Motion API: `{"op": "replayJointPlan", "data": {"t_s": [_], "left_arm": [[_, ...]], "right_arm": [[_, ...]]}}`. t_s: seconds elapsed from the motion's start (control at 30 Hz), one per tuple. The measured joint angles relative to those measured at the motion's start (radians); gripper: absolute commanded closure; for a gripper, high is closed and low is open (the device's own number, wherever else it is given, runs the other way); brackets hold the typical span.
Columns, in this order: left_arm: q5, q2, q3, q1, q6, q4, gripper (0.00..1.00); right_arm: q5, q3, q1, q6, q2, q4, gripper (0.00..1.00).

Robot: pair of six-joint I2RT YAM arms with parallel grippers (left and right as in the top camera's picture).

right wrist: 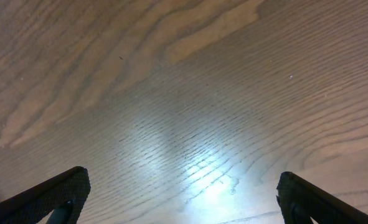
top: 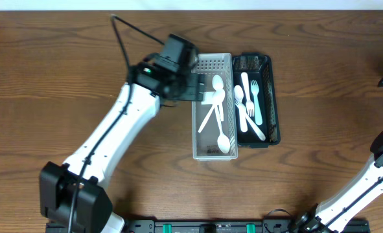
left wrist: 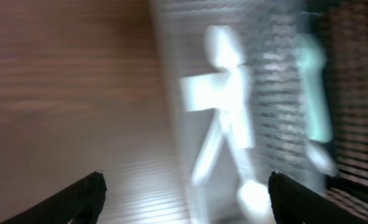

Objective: Pack container

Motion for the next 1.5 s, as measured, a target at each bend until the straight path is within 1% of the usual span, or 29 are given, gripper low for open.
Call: {"op": "replayJointPlan", "data": {"t_s": [0.23, 0.3, 0.43, 0.57, 0.7, 0.83, 0.93, 1.07, 1.17, 1.33, 1.5], "left_arm": [[-0.175, -0.001, -0.003, 0.208, 0.075, -0.242, 0.11], [-0.201, -0.002, -0.01, 0.258, 0.091, -0.267, 0.08], [-0.225, -0.006, -0.061, 0.329, 0.117, -0.268, 0.07], [-0.232, -0.007, -0.149, 0.377, 0.158, -0.249, 0.07], [-0.228, -0.007, -0.245, 0.412, 0.184, -0.188, 0.06], [-0.153, -0.008, -0.31, 0.457, 0.208, -0.112, 0.06], [-0.077, -0.008, -0.34, 0.499, 0.24, -0.077, 0.06], [-0.028, -0.008, -0.368, 0.531, 0.305, -0.041, 0.05], [-0.021, -0.007, -0.388, 0.536, 0.343, -0.017, 0.06], [-0.019, 0.016, -0.391, 0.536, 0.368, 0.02, 0.06], [-0.017, 0.1, -0.391, 0.536, 0.374, 0.042, 0.06]], "right_arm": [[0.0, 0.0, 0.0, 0.0, 0.0, 0.0, 0.01], [0.0, 0.0, 0.0, 0.0, 0.0, 0.0, 0.01], [0.0, 0.0, 0.0, 0.0, 0.0, 0.0, 0.01], [0.0, 0.0, 0.0, 0.0, 0.0, 0.0, 0.01], [0.0, 0.0, 0.0, 0.0, 0.0, 0.0, 0.01], [0.0, 0.0, 0.0, 0.0, 0.0, 0.0, 0.01], [0.0, 0.0, 0.0, 0.0, 0.0, 0.0, 0.01], [0.0, 0.0, 0.0, 0.0, 0.0, 0.0, 0.01], [0.0, 0.0, 0.0, 0.0, 0.0, 0.0, 0.01], [0.0, 0.0, 0.0, 0.0, 0.0, 0.0, 0.01], [0.0, 0.0, 0.0, 0.0, 0.0, 0.0, 0.01]]}}
